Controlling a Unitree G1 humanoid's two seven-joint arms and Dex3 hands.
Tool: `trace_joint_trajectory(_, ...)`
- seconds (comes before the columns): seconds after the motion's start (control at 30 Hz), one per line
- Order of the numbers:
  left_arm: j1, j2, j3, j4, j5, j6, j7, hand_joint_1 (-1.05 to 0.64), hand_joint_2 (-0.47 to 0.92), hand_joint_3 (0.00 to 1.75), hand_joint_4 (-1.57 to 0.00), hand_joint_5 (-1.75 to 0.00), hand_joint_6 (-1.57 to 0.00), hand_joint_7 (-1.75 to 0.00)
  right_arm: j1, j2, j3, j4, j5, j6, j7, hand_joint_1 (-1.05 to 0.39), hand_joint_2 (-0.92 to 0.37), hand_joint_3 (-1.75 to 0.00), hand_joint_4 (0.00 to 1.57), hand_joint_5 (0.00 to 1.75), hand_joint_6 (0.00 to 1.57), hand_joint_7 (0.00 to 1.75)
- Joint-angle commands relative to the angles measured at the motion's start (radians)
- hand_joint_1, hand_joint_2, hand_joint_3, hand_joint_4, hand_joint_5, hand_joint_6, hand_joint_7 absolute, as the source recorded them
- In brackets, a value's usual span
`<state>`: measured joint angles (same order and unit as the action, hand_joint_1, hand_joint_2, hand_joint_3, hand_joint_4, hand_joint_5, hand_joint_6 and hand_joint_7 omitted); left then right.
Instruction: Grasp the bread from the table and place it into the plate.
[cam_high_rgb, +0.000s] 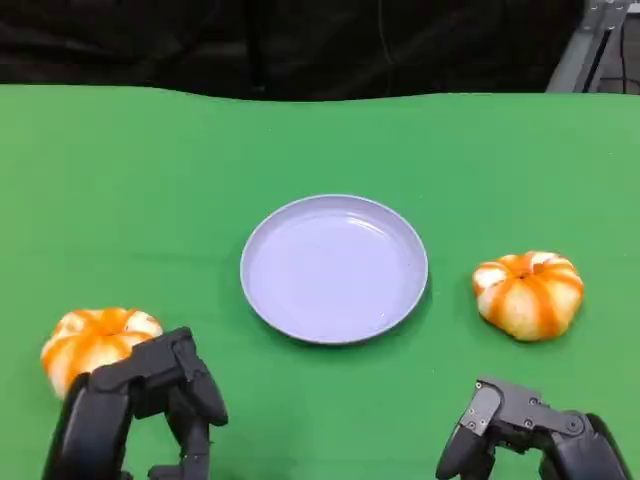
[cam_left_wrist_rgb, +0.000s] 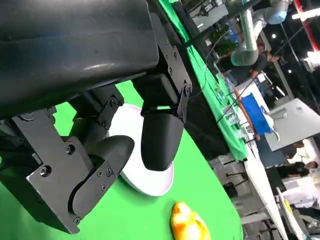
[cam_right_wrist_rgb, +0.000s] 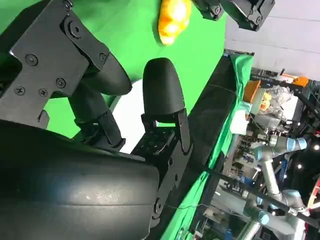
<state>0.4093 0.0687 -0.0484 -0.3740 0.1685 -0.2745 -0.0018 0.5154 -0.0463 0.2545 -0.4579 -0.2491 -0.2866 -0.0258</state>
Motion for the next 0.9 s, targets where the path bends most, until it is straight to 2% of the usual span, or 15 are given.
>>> trace_joint_trajectory(0.03,-0.016,0.002,0.012,0.004,-0.004,-0.005,0.006,-0.03,0.23,1.53,-0.78,-1.55,-0.70,-1.35,0.005,-0.002,-0.006,-0.012,0.005,0.002,-0.004,-0.03,-0.19,-1.64,0.82,1.75,0.83,1.44)
trace_joint_trajectory(0.1,-0.023,0.007,0.016,0.012,0.015,-0.012,0.011,-0.03,0.31,1.32,-0.69,-1.42,-0.63,-1.16,0.006,-0.002,-0.006,-0.014,0.004,0.003,-0.004,-0.03,-0.19,-1.64,0.82,1.75,0.82,1.44)
trace_joint_trajectory(0.2,-0.025,0.005,0.019,0.015,0.021,-0.015,0.011,-0.03,0.33,1.26,-0.67,-1.38,-0.61,-1.11,0.007,-0.002,-0.006,-0.014,0.004,0.003,-0.003,-0.03,-0.19,-1.64,0.82,1.75,0.82,1.44)
trace_joint_trajectory(0.23,-0.043,0.024,0.029,-0.004,0.092,0.049,0.014,-0.09,0.36,1.18,-0.61,-1.35,-0.55,-1.06,0.007,0.001,-0.003,-0.016,0.000,0.007,-0.005,-0.03,-0.19,-1.64,0.82,1.75,0.82,1.44)
trace_joint_trajectory(0.27,-0.062,0.046,0.035,-0.025,0.175,0.113,0.010,-0.22,0.50,0.86,-0.47,-1.29,-0.44,-0.95,0.007,0.002,-0.001,-0.018,-0.004,0.011,-0.006,-0.03,-0.19,-1.64,0.82,1.75,0.82,1.44)
trace_joint_trajectory(0.3,-0.078,0.066,0.039,-0.042,0.249,0.167,0.003,-0.35,0.68,0.47,-0.34,-1.22,-0.34,-0.81,0.008,0.004,0.001,-0.020,-0.007,0.014,-0.006,-0.03,-0.19,-1.64,0.82,1.75,0.82,1.44)
trace_joint_trajectory(0.33,-0.088,0.079,0.039,-0.054,0.297,0.204,-0.002,-0.41,0.77,0.30,-0.28,-1.18,-0.30,-0.75,0.009,0.004,0.002,-0.022,-0.008,0.016,-0.005,-0.03,-0.19,-1.64,0.82,1.75,0.82,1.44)
trace_joint_trajectory(0.4,-0.107,0.109,0.025,-0.072,0.386,0.264,-0.029,-0.47,0.85,0.13,-0.20,-1.12,-0.27,-0.66,0.011,0.004,0.004,-0.023,-0.008,0.014,-0.005,-0.03,-0.18,-1.64,0.82,1.75,0.82,1.44)
trace_joint_trajectory(0.5,-0.149,0.159,-0.003,-0.088,0.542,0.352,-0.068,-0.51,0.89,0.01,-0.11,-0.89,-0.34,-0.34,0.014,0.005,0.006,-0.022,-0.007,0.010,-0.007,-0.04,-0.18,-1.64,0.83,1.75,0.82,1.44)
trace_joint_trajectory(0.57,-0.200,0.196,-0.037,-0.074,0.664,0.411,-0.117,-0.52,0.90,0.01,-0.04,-0.81,-0.33,-0.24,0.012,0.003,0.004,-0.020,-0.005,0.005,-0.006,-0.04,-0.18,-1.64,0.83,1.75,0.82,1.44)
trace_joint_trajectory(0.73,-0.316,0.244,-0.104,0.022,0.834,0.523,-0.225,-0.58,0.92,0.01,0.00,-0.64,-0.26,-0.13,0.014,0.003,0.008,-0.026,-0.006,0.009,-0.005,-0.03,-0.18,-1.62,0.83,1.75,0.82,1.43)
trace_joint_trajectory(0.9,-0.388,0.264,-0.135,0.129,0.876,0.566,-0.248,-0.61,0.92,0.00,0.00,-0.54,-0.21,-0.09,0.018,0.000,0.013,-0.030,-0.013,0.012,-0.006,-0.03,-0.18,-1.62,0.82,1.75,0.82,1.43)
